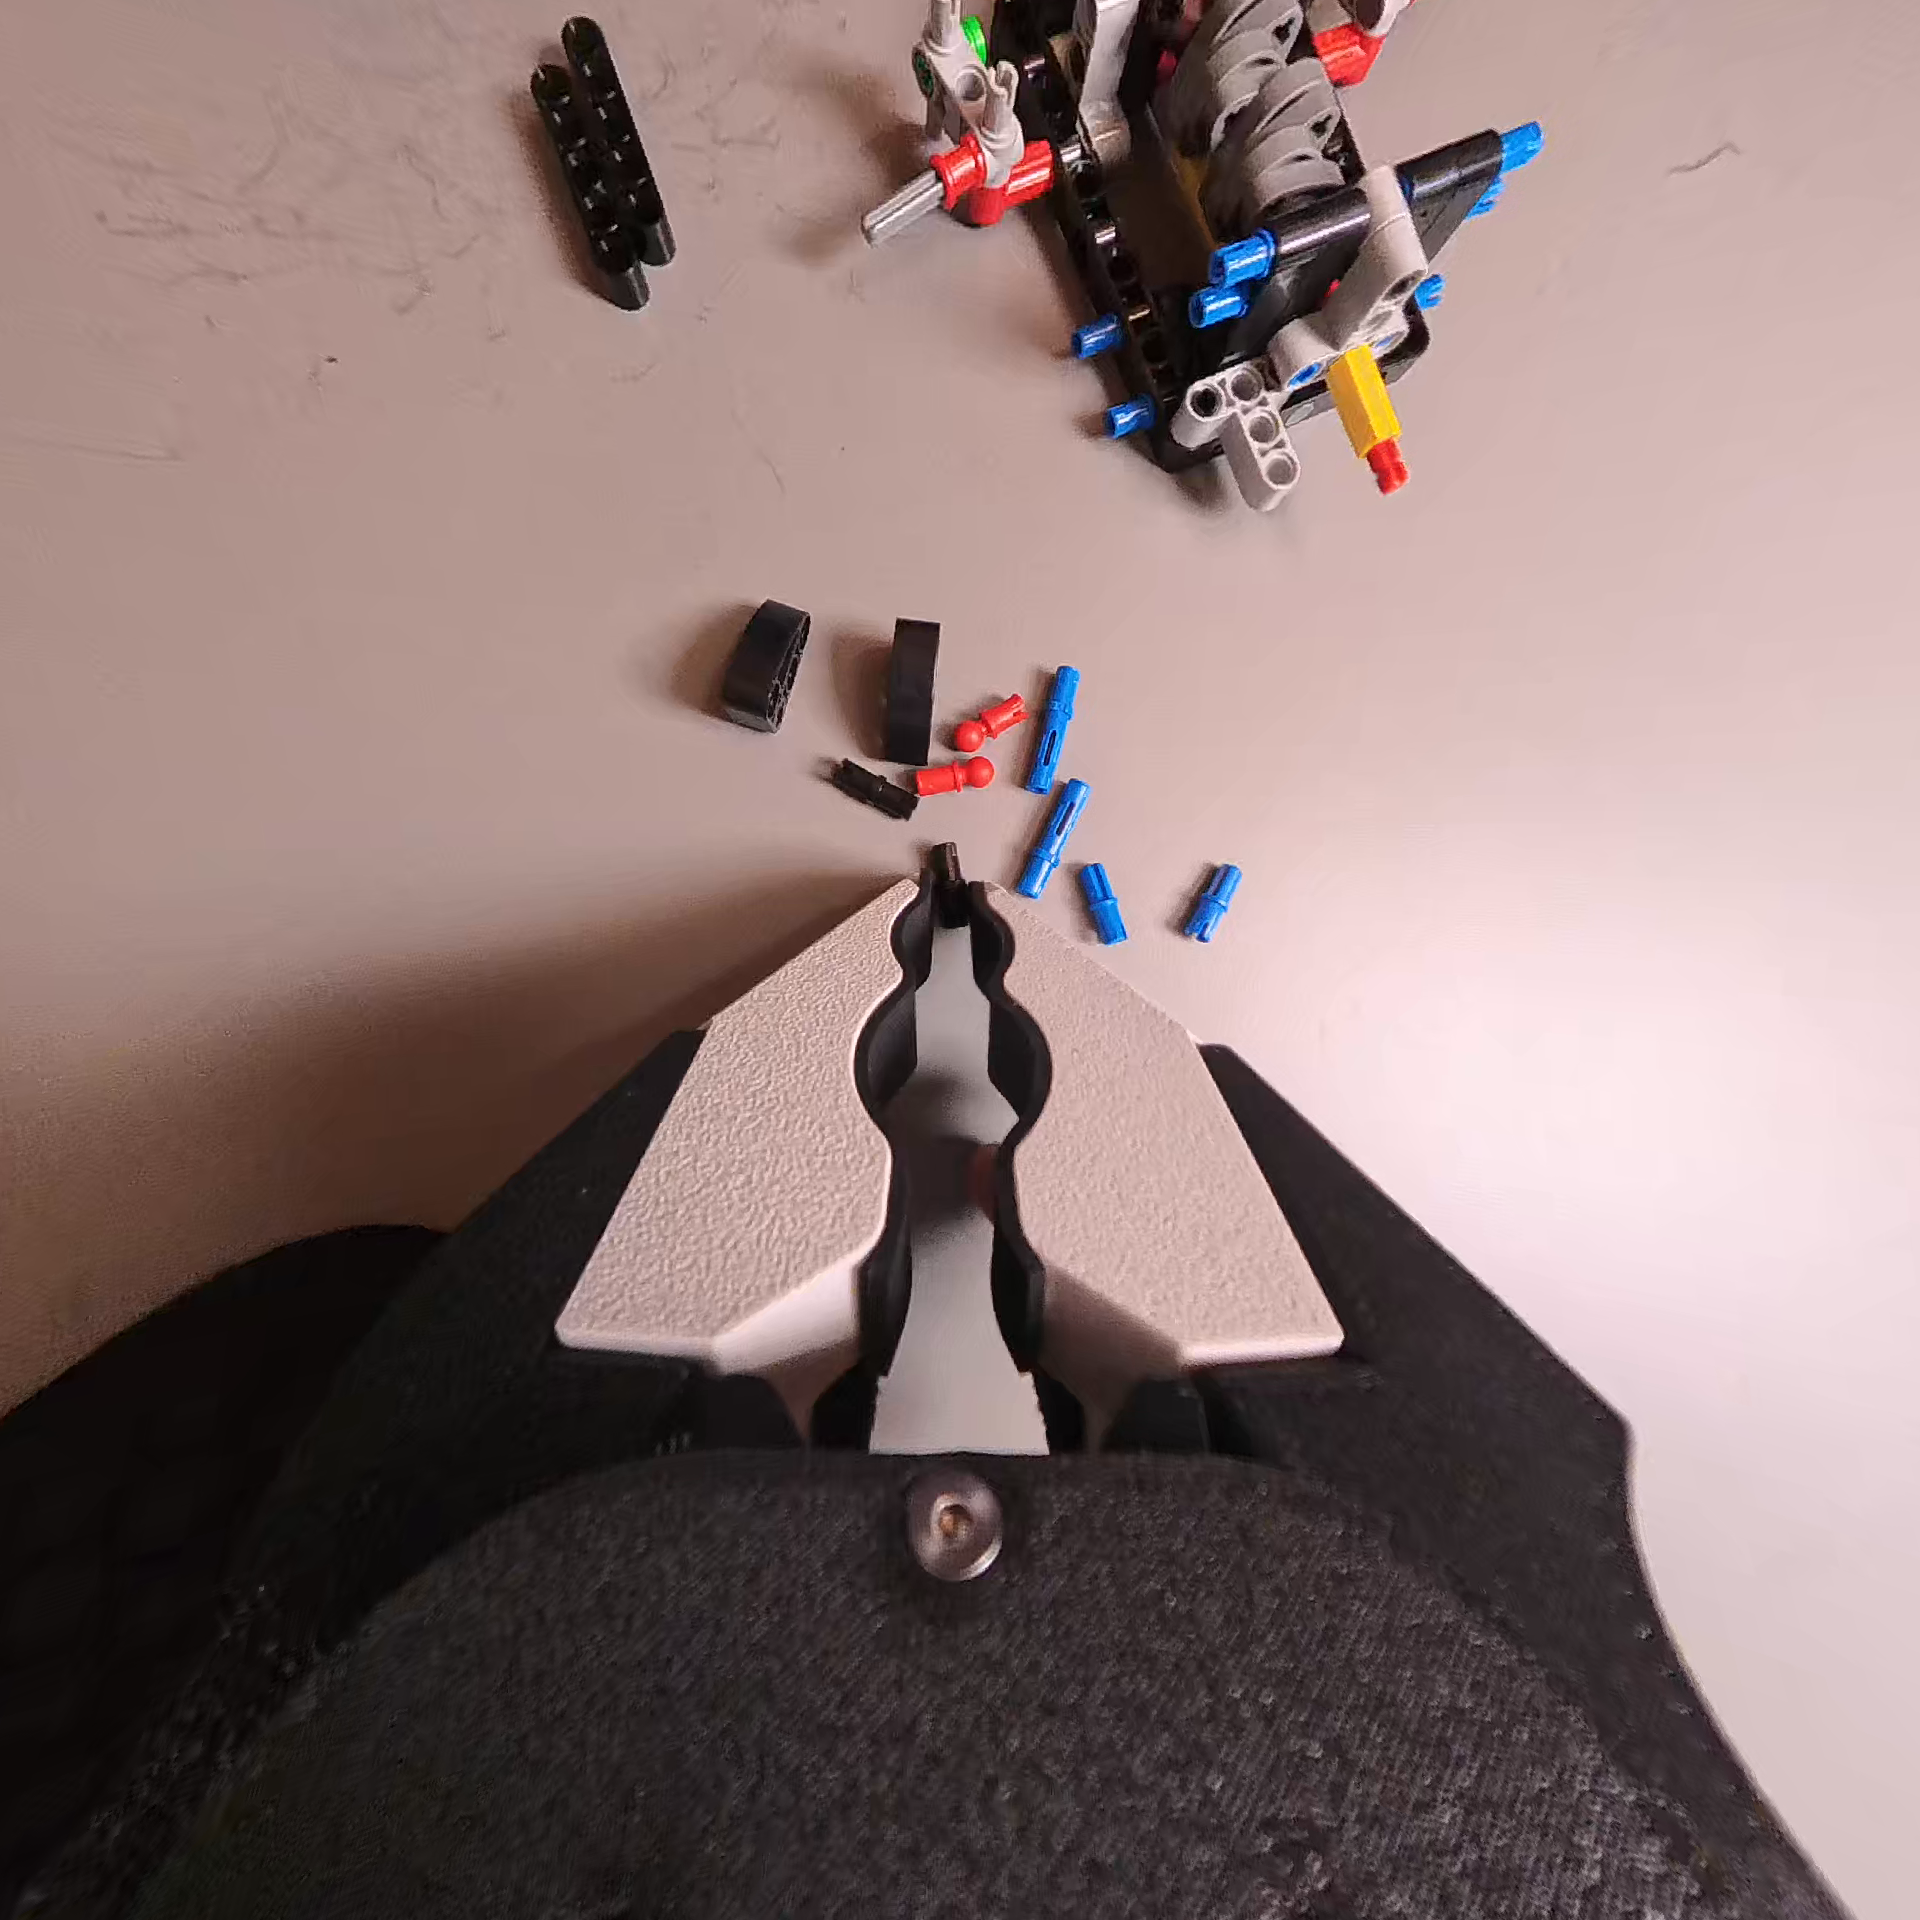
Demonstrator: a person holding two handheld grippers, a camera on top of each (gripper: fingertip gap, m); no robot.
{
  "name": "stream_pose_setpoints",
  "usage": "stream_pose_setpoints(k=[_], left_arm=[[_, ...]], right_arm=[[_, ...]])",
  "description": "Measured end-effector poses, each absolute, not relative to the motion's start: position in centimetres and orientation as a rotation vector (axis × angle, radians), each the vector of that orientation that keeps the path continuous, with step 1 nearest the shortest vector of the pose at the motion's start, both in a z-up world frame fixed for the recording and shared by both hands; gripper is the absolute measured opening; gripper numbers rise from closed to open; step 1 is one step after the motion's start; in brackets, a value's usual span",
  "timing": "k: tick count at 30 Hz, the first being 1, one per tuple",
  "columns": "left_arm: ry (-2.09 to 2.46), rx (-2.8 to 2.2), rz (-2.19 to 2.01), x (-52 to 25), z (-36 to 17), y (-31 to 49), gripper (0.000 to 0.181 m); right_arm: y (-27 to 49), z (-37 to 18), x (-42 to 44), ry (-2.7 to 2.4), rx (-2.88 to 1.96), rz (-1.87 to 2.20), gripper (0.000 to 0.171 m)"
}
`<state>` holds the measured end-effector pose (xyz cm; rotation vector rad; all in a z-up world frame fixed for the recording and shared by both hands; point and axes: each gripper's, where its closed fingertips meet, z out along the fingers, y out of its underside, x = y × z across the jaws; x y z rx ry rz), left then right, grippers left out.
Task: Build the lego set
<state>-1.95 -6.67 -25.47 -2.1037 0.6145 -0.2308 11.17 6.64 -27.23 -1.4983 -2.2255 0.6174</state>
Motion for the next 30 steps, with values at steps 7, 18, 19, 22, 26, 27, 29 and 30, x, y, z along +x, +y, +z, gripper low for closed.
stream_pose_setpoints(k=[7,18,19,22,26,27,29,30], left_arm=[[0.646,-2.126,-0.220,-1.3,-26.1,-6.5,0.023],[0.381,-1.772,-0.049,-4.3,-18.8,-4.0,0.017],[0.342,-1.731,-0.021,-5.1,-18.0,-4.1,0.018],[0.240,-1.650,0.027,-7.4,-16.2,-4.6,0.017],[0.173,-1.639,0.011,-9.1,-16.0,-4.7,0.014],[0.172,-1.643,-0.006,-9.0,-16.2,-4.6,0.013],[0.195,-1.656,-0.038,-8.6,-16.7,-4.3,0.012],[0.224,-1.667,-0.058,-8.0,-17.1,-4.2,0.009]], right_arm=[[6.4,-25.2,10.5,-2.058,-1.487,0.721,0.012],[8.1,-15.0,6.6,-1.310,-1.215,0.976,0.032],[8.3,-15.0,6.5,-1.292,-1.198,0.957,0.027],[9.0,-14.4,6.6,-1.229,-1.170,0.948,0.003],[9.8,-13.5,6.9,-1.161,-1.165,0.984,0.000],[10.1,-13.6,6.9,-1.153,-1.174,0.988,0.000],[10.7,-14.1,7.0,-1.139,-1.196,0.987,0.000],[10.9,-14.4,7.0,-1.141,-1.207,0.985,0.000]])
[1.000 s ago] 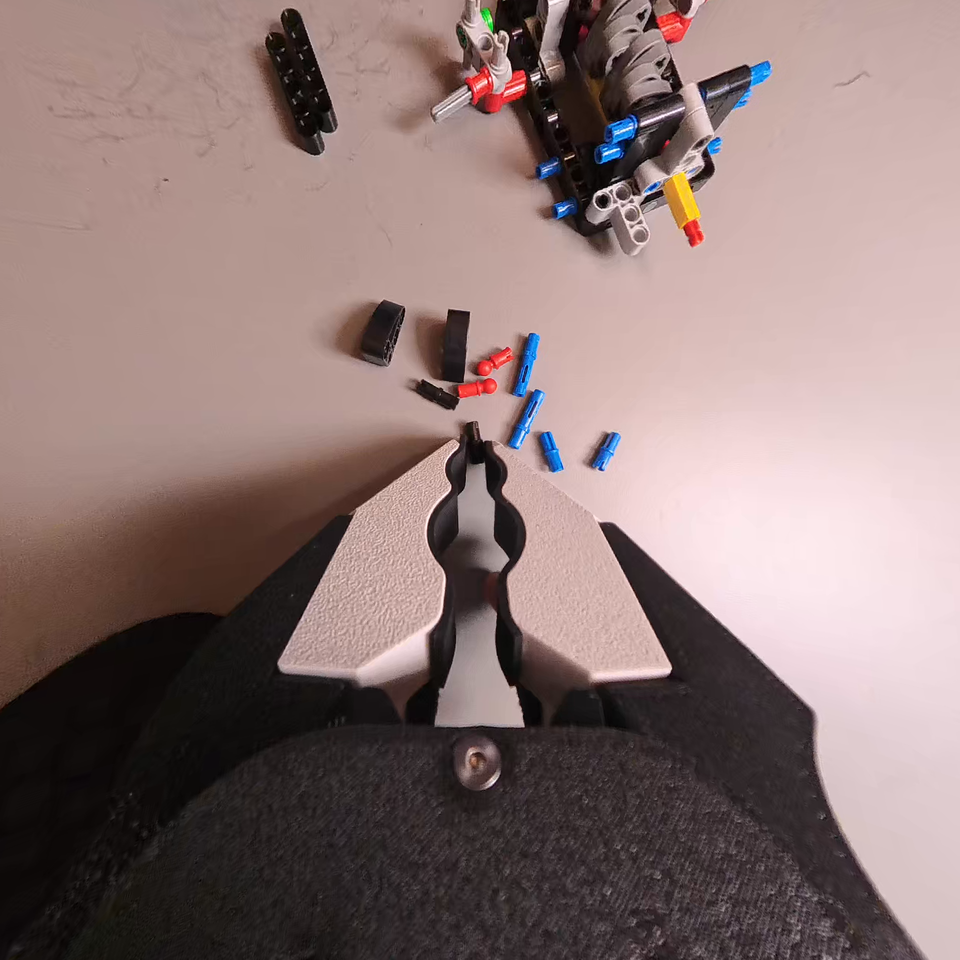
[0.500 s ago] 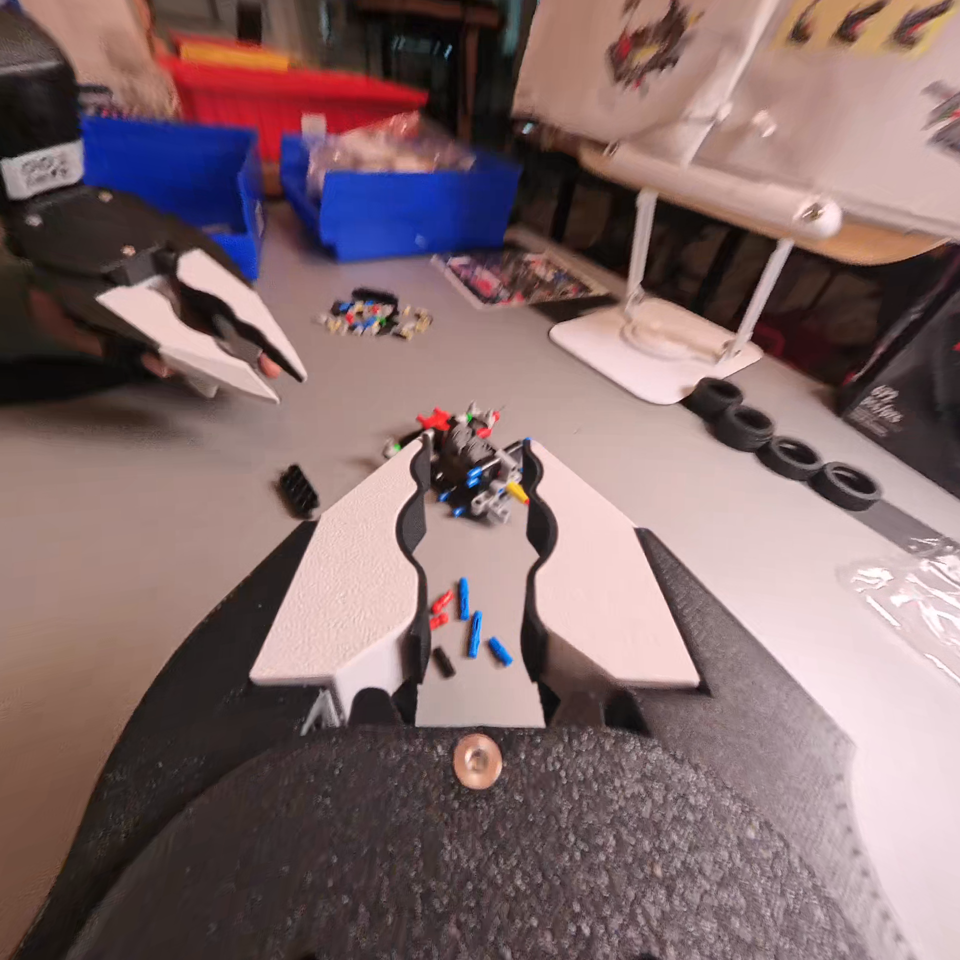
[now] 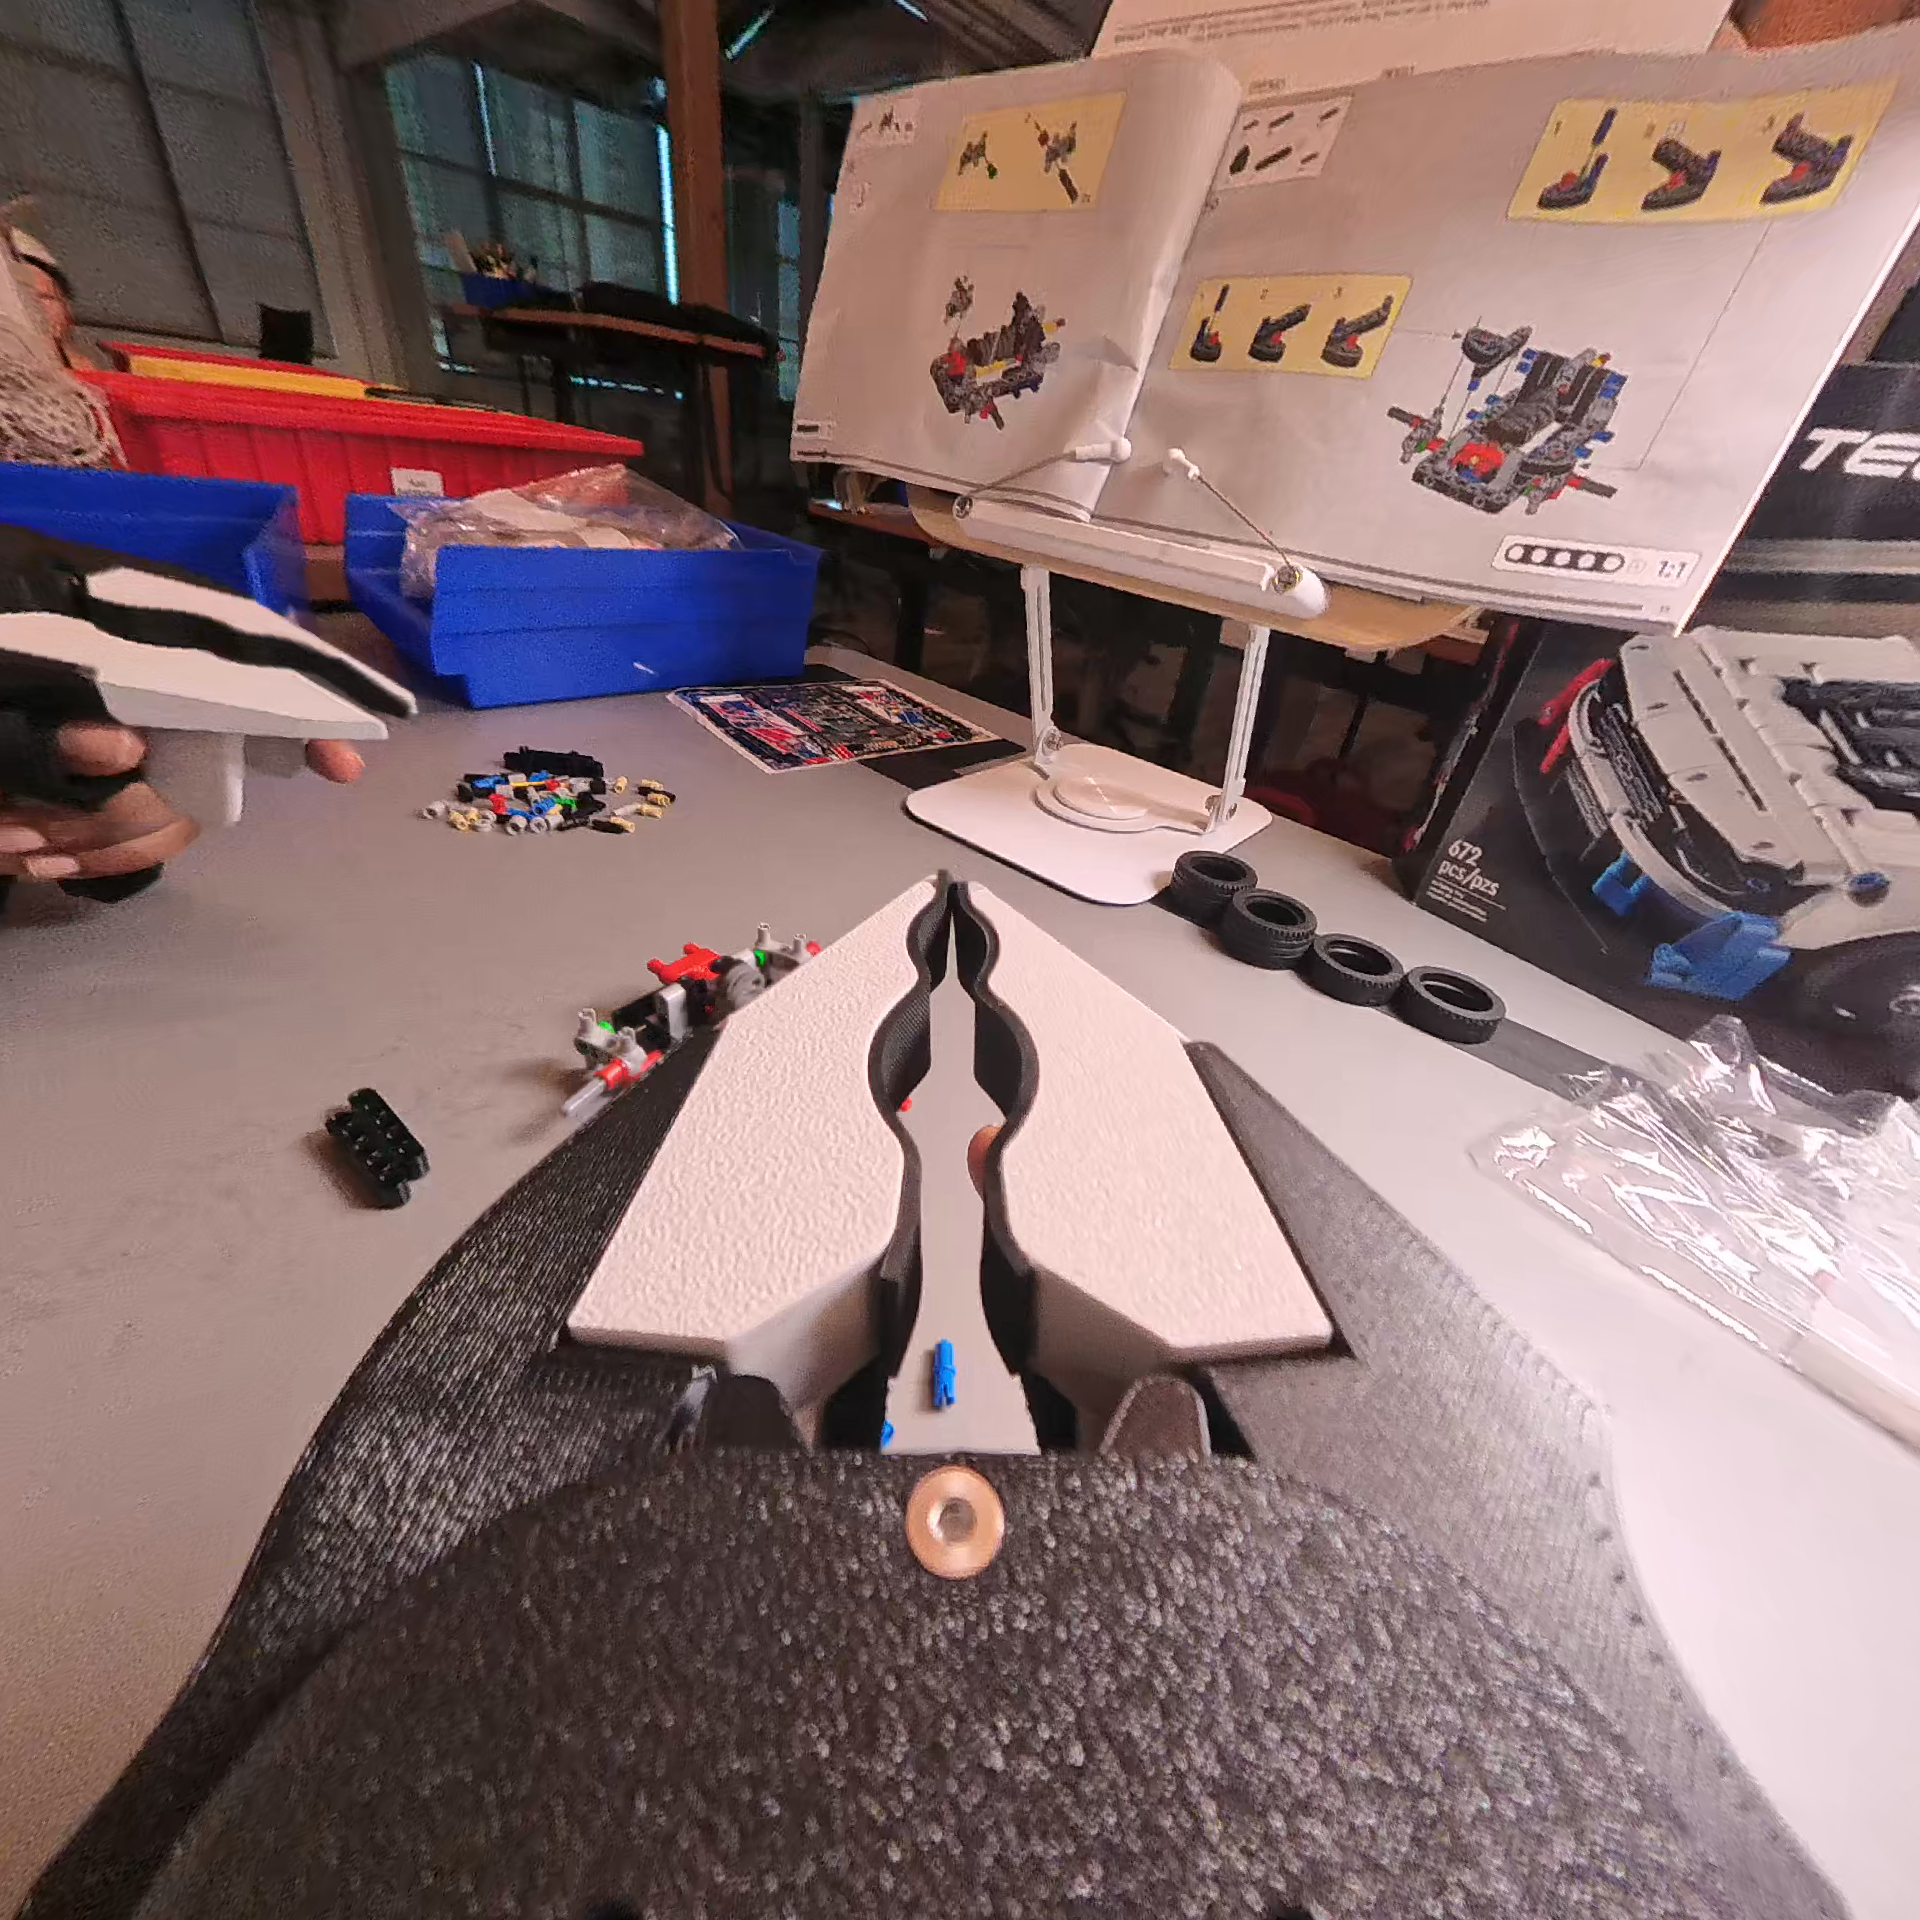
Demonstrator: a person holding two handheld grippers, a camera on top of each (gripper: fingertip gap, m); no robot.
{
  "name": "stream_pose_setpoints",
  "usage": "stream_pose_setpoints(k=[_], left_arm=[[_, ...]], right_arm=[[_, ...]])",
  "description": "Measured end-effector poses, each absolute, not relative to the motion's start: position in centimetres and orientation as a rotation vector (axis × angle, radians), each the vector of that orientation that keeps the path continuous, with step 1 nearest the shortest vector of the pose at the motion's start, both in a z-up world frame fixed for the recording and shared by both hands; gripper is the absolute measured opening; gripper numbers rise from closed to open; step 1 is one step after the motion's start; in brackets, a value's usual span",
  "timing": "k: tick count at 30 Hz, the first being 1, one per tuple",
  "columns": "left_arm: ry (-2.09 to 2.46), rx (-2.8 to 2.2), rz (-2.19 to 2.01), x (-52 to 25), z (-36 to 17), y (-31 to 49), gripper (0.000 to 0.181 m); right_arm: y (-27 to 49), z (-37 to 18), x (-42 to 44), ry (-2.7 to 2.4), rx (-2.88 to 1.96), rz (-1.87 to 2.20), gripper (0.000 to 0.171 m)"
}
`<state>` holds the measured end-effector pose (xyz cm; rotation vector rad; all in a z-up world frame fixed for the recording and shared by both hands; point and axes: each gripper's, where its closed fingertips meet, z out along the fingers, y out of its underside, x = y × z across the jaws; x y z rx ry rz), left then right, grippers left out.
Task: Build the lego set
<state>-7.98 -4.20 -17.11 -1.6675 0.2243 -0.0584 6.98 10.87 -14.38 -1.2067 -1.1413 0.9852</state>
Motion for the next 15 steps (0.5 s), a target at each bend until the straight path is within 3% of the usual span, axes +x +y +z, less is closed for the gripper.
stream_pose_setpoints(k=[3,15], left_arm=[[0.363,-1.698,-0.135,-5.5,-18.3,-3.8,0.003],[0.536,-1.846,-0.323,-2.0,-21.6,-3.7,0.032]], right_arm=[[11.5,-15.1,7.1,-1.140,-1.226,0.966,0.000],[9.7,-15.4,5.5,-1.196,-1.202,1.019,0.002]])
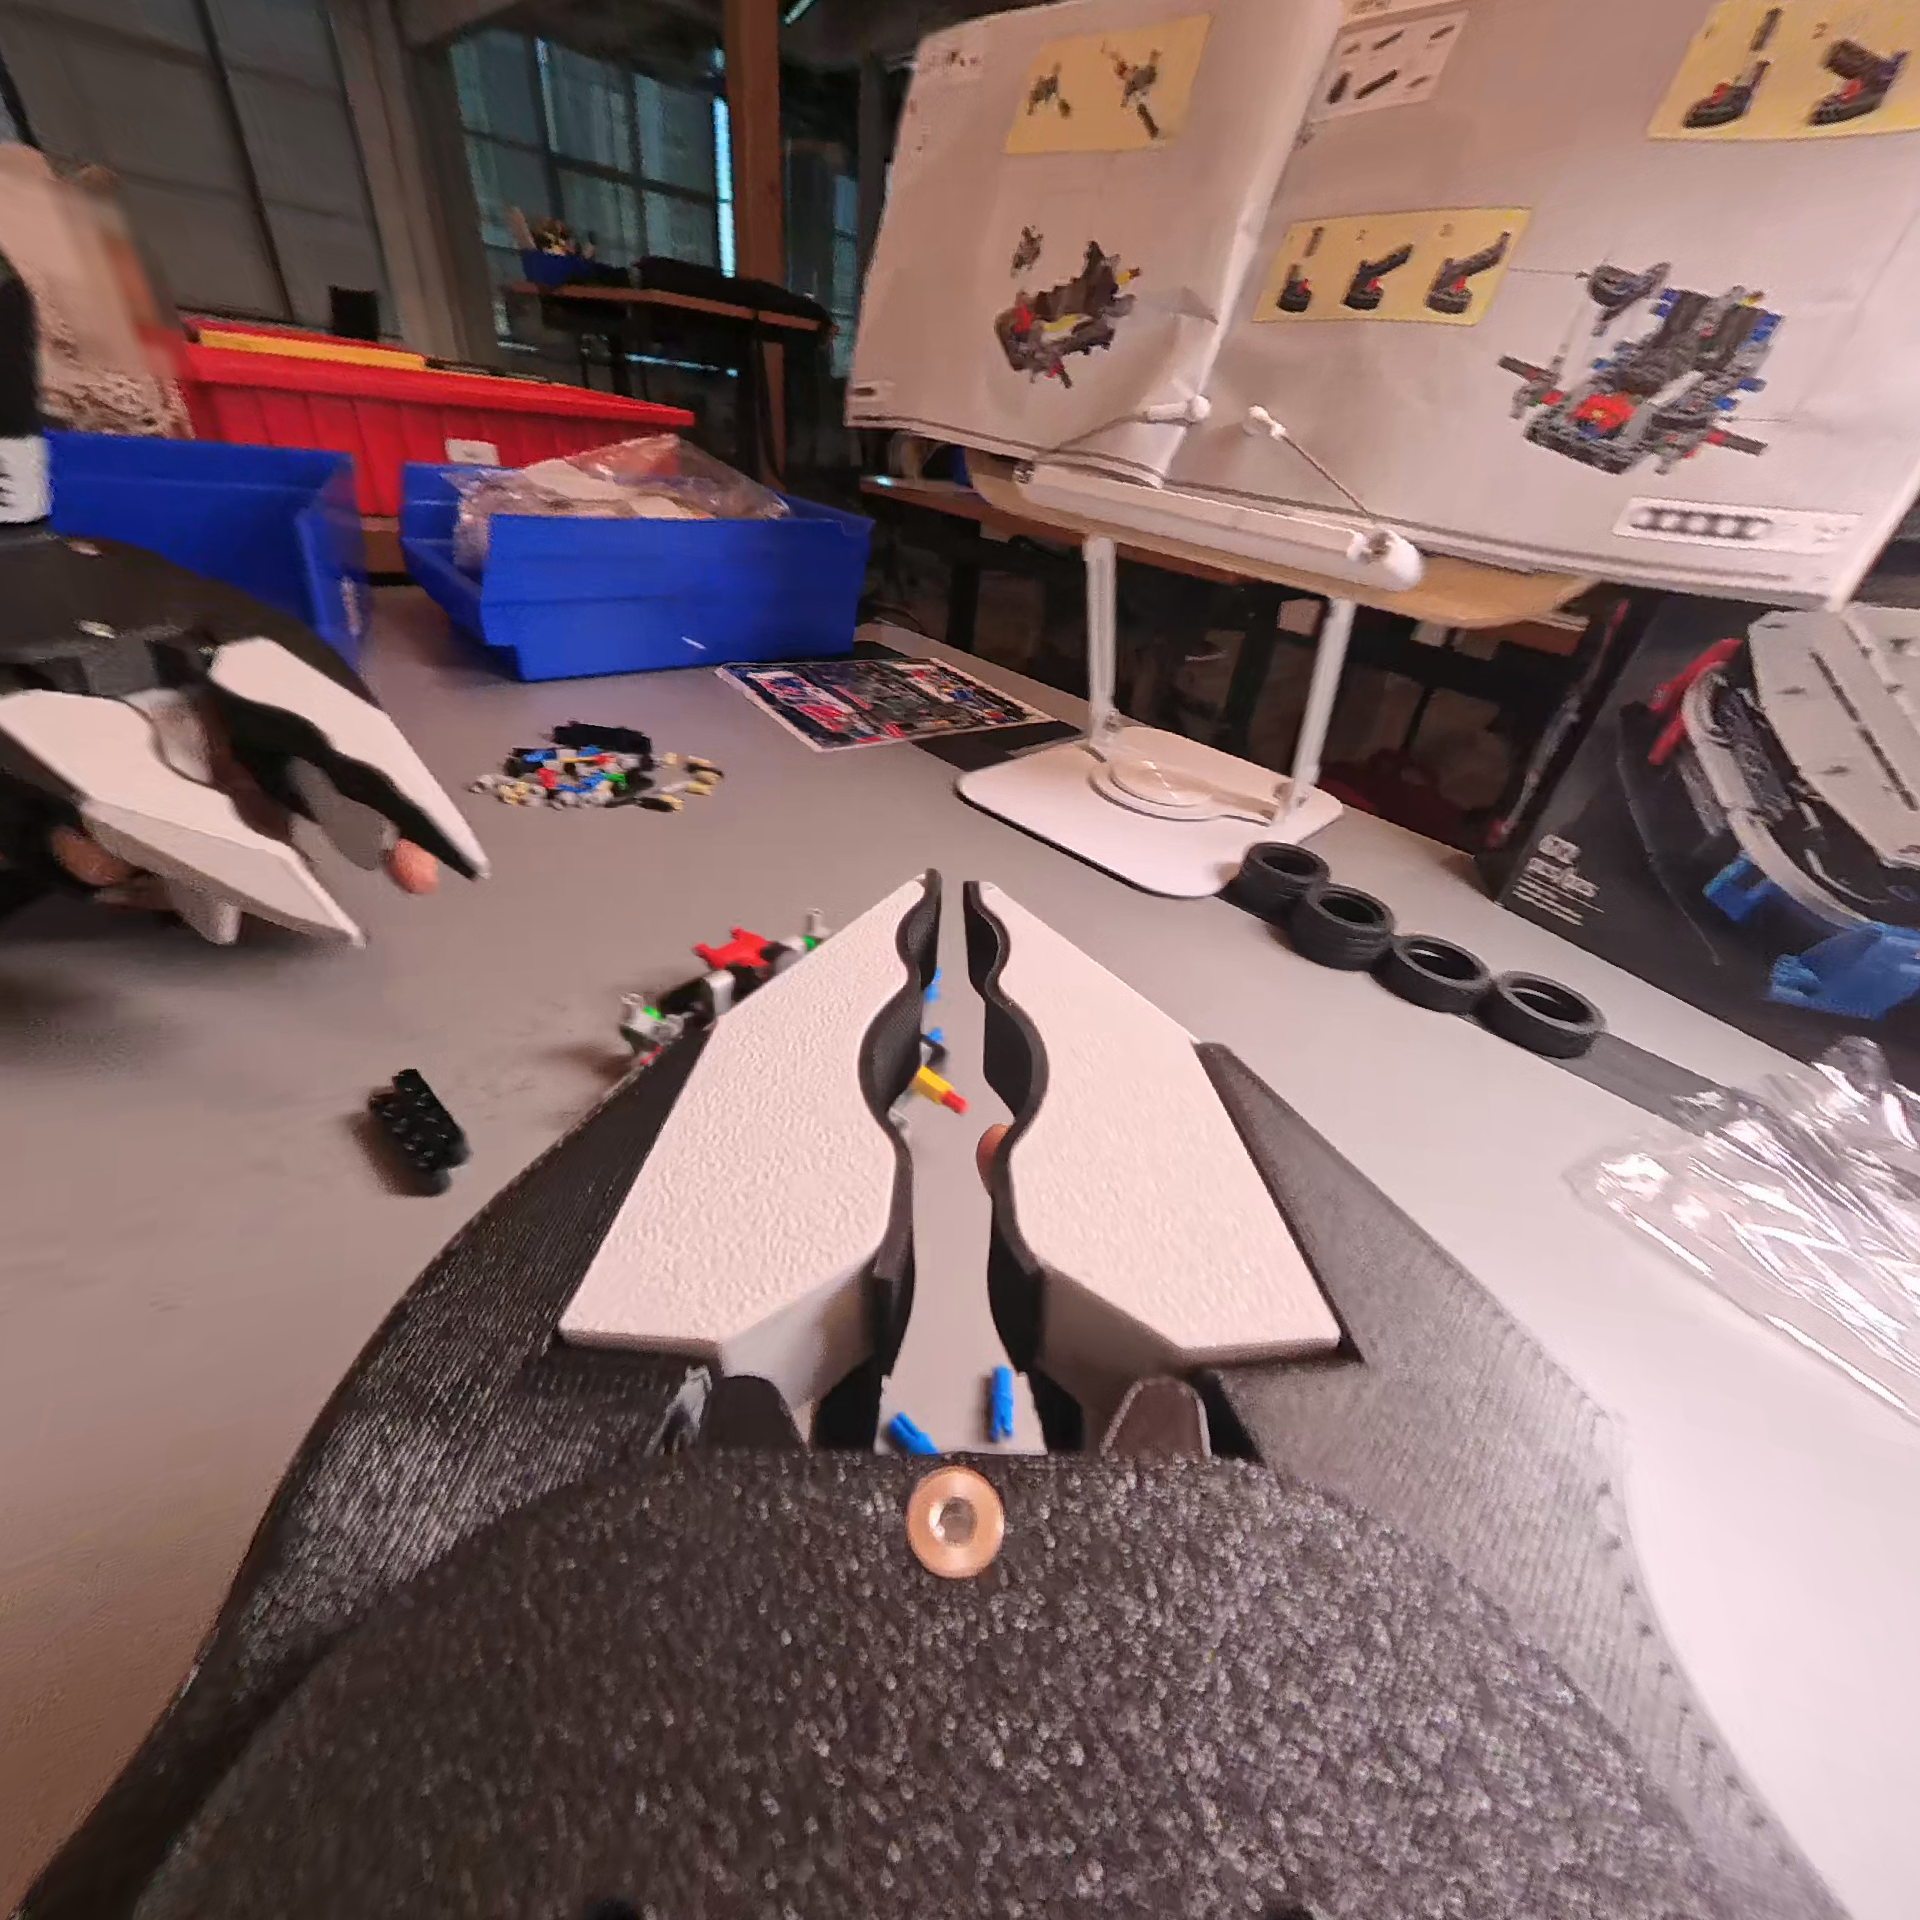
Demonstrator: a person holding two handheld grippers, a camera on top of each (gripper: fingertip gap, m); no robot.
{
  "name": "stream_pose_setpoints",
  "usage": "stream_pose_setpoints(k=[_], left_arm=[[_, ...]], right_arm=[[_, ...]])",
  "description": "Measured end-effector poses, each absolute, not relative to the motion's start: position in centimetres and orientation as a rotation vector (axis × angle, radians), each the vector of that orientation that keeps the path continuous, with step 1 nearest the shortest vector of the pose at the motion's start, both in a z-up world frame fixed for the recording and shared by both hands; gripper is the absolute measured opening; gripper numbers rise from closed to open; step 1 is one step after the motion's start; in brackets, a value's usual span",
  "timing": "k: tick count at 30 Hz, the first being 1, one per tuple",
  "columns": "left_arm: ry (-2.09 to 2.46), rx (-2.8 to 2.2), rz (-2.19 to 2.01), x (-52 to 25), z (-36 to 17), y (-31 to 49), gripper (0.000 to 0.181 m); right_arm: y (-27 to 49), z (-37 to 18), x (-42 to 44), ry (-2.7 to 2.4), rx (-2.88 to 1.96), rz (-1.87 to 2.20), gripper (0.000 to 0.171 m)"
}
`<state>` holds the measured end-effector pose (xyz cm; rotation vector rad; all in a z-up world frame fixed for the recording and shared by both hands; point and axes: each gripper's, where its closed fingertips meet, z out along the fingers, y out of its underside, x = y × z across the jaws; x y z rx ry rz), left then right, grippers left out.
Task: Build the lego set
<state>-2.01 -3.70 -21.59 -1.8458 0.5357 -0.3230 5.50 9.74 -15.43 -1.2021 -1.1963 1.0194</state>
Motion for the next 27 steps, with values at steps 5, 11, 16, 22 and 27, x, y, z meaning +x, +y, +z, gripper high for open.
stream_pose_setpoints(k=[5,11,16,22,27], left_arm=[[0.751,-1.974,-0.417,-0.1,-23.6,-3.9,0.032],[0.991,-2.049,-0.509,1.0,-25.4,-4.5,0.029],[0.995,-2.044,-0.324,0.2,-26.7,-4.7,0.025],[0.790,-1.903,-0.351,0.8,-23.2,-3.6,0.028],[0.641,-1.795,-0.267,-0.7,-20.5,-1.6,0.025]], right_arm=[[5.9,-12.5,3.1,-1.295,-1.121,1.051,0.003],[5.5,-13.5,1.1,-1.314,-1.161,0.990,0.003],[8.6,-16.5,3.0,-1.341,-1.113,0.871,0.002],[10.1,-17.0,4.1,-1.327,-1.159,1.028,0.005],[8.5,-16.8,4.6,-1.384,-1.145,1.025,0.004]])
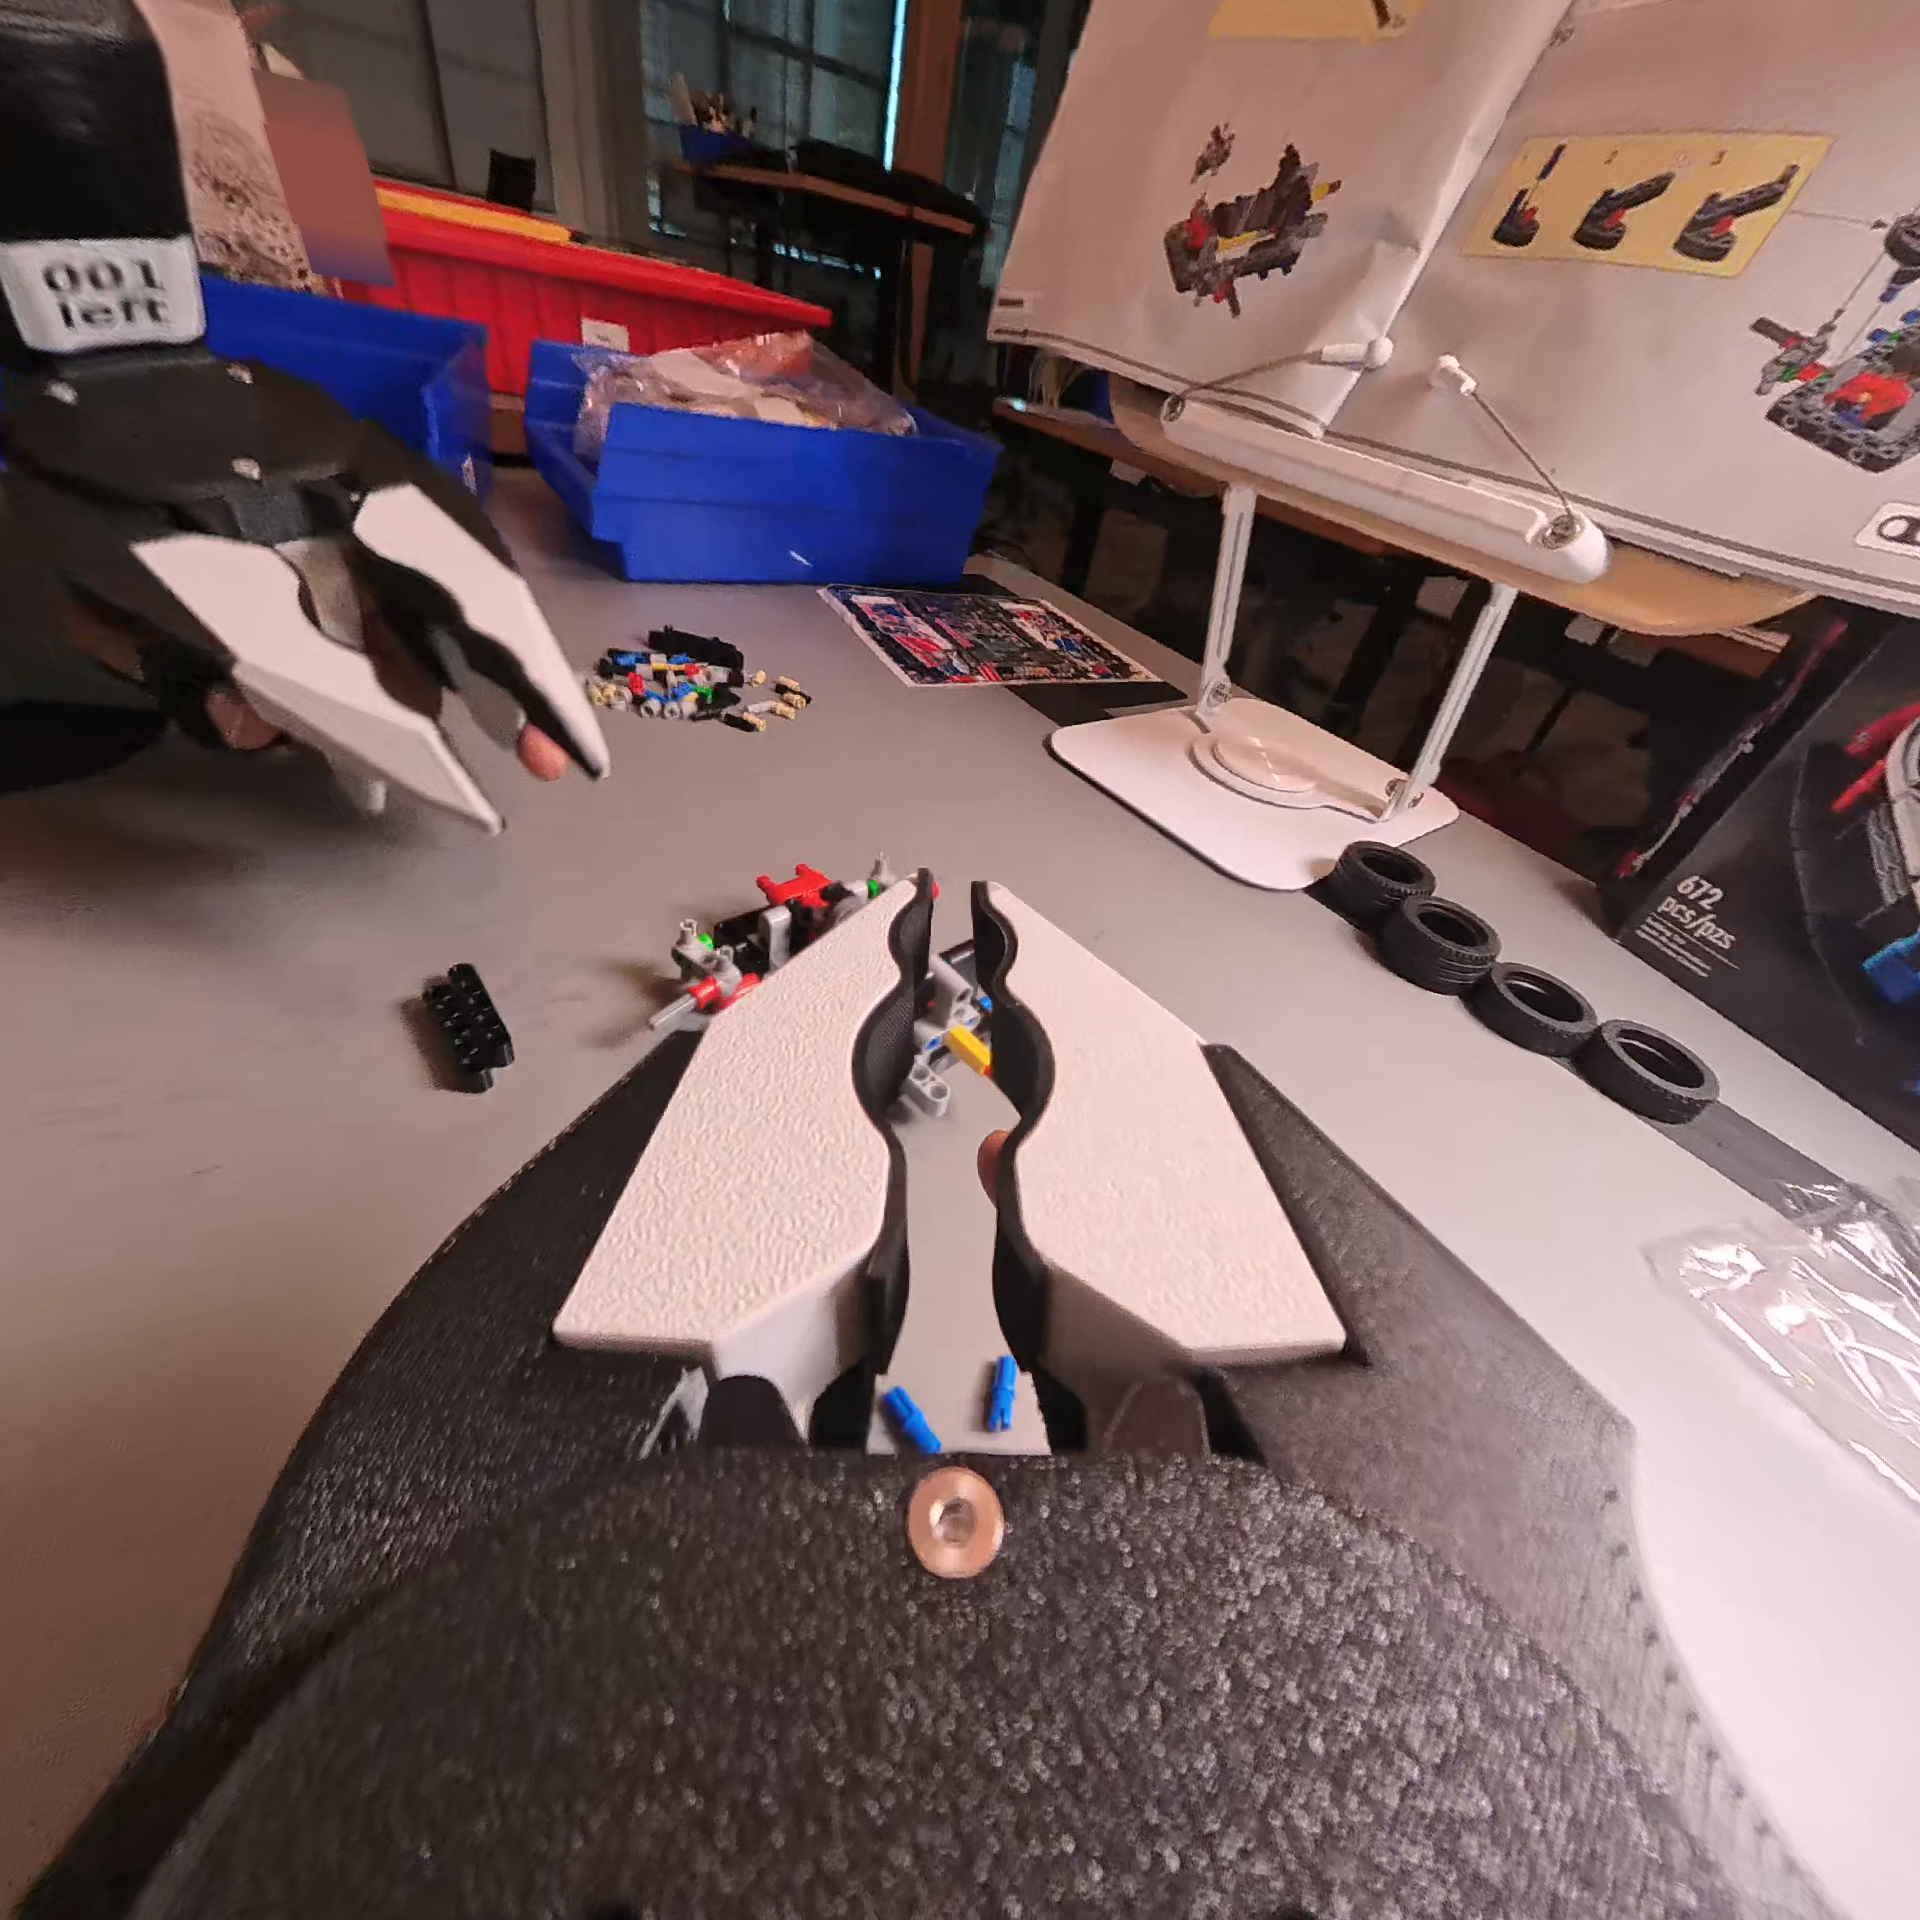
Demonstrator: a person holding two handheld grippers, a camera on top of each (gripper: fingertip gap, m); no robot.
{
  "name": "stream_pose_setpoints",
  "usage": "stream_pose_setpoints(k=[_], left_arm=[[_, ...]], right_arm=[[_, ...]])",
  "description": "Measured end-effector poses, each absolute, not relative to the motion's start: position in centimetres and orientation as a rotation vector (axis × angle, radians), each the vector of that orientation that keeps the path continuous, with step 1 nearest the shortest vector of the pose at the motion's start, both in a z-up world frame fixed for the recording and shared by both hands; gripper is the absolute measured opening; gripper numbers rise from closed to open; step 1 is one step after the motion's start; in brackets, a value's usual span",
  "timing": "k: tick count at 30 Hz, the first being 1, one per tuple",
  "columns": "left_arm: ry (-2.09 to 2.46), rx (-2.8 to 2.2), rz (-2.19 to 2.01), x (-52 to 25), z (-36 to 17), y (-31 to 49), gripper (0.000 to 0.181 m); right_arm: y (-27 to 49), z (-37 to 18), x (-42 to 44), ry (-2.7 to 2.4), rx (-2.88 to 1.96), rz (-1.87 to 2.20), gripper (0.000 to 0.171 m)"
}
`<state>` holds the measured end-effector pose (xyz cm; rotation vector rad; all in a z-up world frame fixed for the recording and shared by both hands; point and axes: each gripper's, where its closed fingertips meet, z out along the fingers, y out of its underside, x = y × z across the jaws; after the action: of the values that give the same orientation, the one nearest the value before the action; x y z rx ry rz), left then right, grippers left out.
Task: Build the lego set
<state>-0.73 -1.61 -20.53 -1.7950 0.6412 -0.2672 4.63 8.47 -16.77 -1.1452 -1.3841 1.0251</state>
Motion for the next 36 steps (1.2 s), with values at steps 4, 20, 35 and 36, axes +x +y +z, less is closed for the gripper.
stream_pose_setpoints(k=[4,20,35,36], left_arm=[[0.453,-1.738,-0.195,-2.2,-18.4,0.6,0.023],[0.348,-1.605,-0.367,-3.7,-16.4,-1.4,0.025],[0.564,-1.691,-0.461,0.5,-18.1,-3.4,0.030],[0.582,-1.690,-0.448,0.7,-18.2,-3.5,0.029]], right_arm=[[6.7,-17.1,5.5,-1.460,-1.174,1.031,0.006],[1.6,-24.8,8.5,-2.040,-1.375,0.974,0.024],[2.0,-26.5,8.9,-2.081,-1.471,0.791,0.010],[2.1,-26.6,8.8,-2.075,-1.479,0.787,0.006]])
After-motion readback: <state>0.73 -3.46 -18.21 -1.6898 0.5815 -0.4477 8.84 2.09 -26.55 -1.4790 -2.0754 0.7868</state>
